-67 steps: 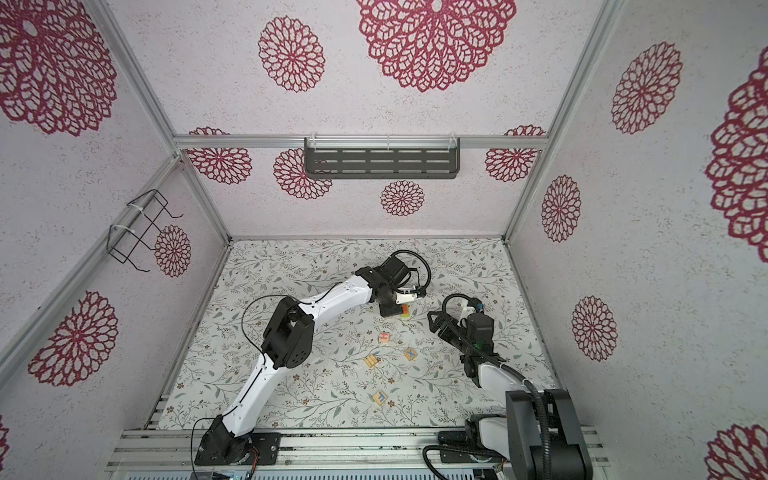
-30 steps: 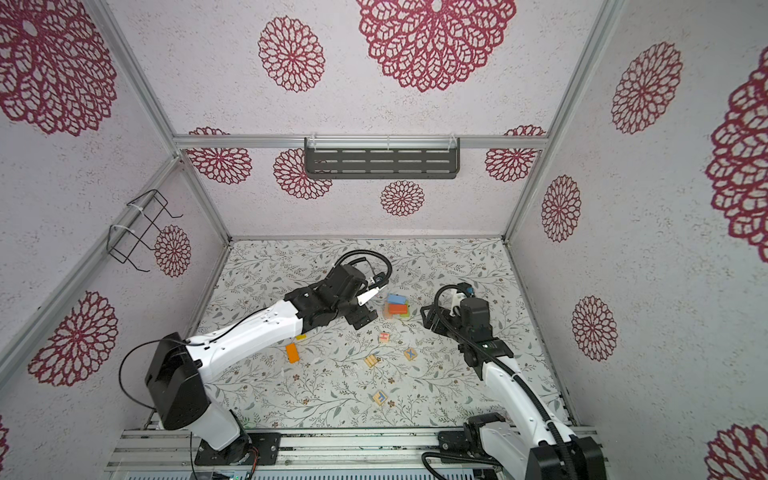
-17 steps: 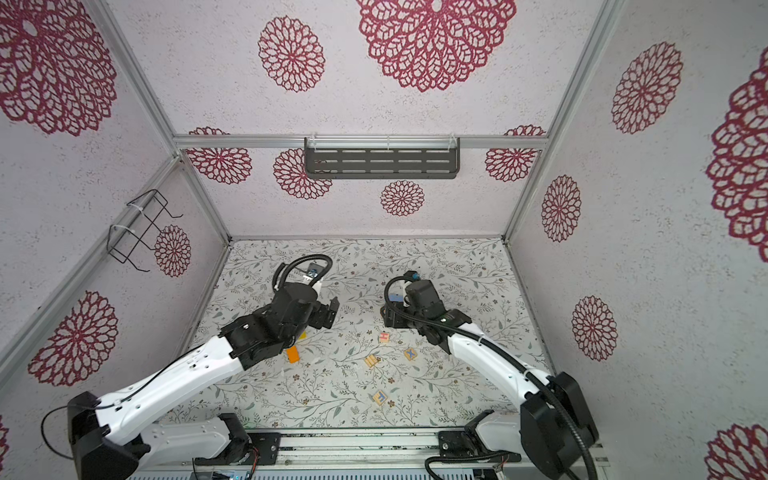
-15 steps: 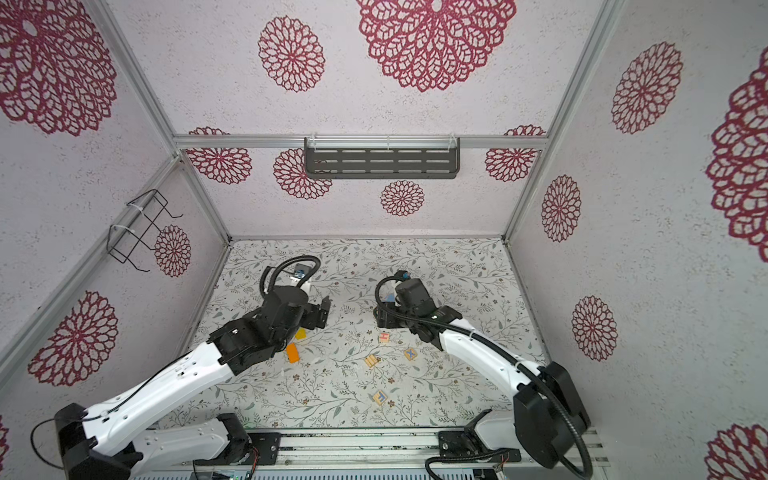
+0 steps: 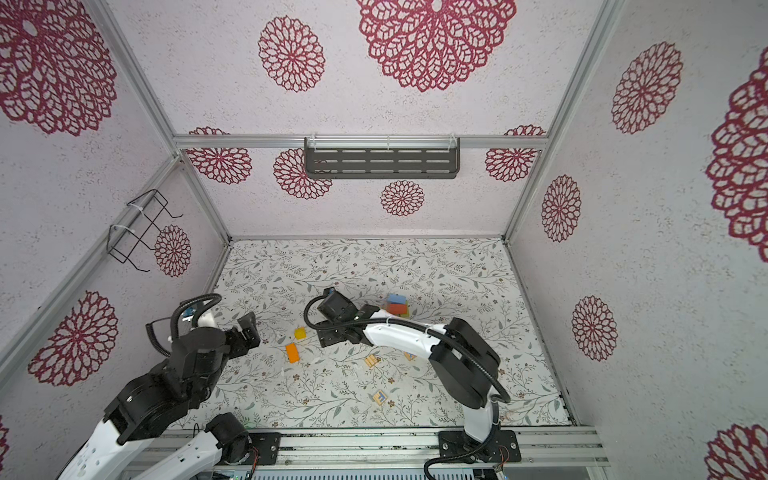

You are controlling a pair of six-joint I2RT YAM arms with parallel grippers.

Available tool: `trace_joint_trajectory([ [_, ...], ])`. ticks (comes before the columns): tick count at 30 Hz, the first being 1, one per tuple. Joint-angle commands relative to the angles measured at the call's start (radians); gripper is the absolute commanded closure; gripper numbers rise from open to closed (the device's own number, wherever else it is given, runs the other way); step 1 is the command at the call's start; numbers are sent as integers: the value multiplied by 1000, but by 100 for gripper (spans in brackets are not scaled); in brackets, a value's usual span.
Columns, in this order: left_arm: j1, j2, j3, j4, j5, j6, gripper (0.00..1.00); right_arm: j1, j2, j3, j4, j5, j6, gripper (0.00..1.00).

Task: Build the wood block tower
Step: 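Lower the right gripper over the orange block near the yellow block, then close the right gripper on the orange block and lift it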

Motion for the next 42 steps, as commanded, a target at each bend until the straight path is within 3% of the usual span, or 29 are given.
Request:
trace_joint_trajectory([
  [1, 6, -29, -12, -134, 9, -111, 3, 41, 47, 92, -66, 44, -14, 23],
  [16, 9, -42, 72, -192, -38, -53, 3, 136, 277, 366, -194, 64, -36, 20],
  [42, 10, -74, 21, -166, -46, -46, 3, 158, 476, 582, -304, 32, -36, 39],
])
